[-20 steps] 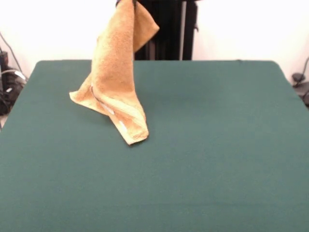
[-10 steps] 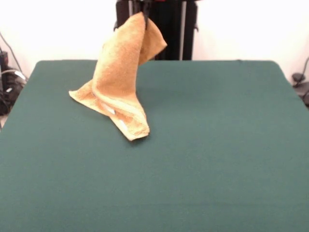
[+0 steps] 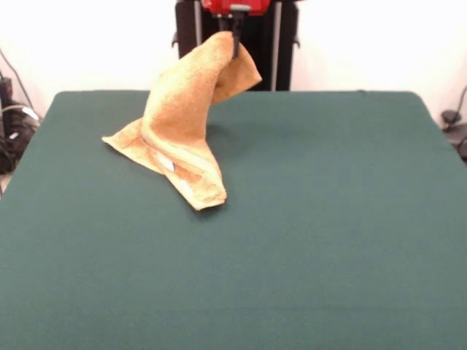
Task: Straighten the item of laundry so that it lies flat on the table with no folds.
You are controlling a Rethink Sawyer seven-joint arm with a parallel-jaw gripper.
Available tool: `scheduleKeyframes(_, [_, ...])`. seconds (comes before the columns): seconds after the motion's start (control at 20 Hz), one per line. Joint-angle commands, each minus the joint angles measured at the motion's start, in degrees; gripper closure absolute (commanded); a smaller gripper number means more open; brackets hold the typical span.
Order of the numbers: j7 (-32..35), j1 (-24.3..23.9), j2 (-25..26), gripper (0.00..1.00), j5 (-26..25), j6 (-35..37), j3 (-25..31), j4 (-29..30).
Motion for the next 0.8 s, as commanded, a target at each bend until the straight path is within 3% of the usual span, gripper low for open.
scheduleKeyframes(0.05, [19.43,3.35,7.11,1.00,4.71,-7.85,-0.12,4.03])
scheduleKeyframes(0.4, [19.23,4.57,8.02,1.00,6.07,-10.07,-1.02,4.58])
scheduleKeyframes(0.8, [22.61,8.00,13.88,1.00,9.81,-19.09,-2.89,6.64])
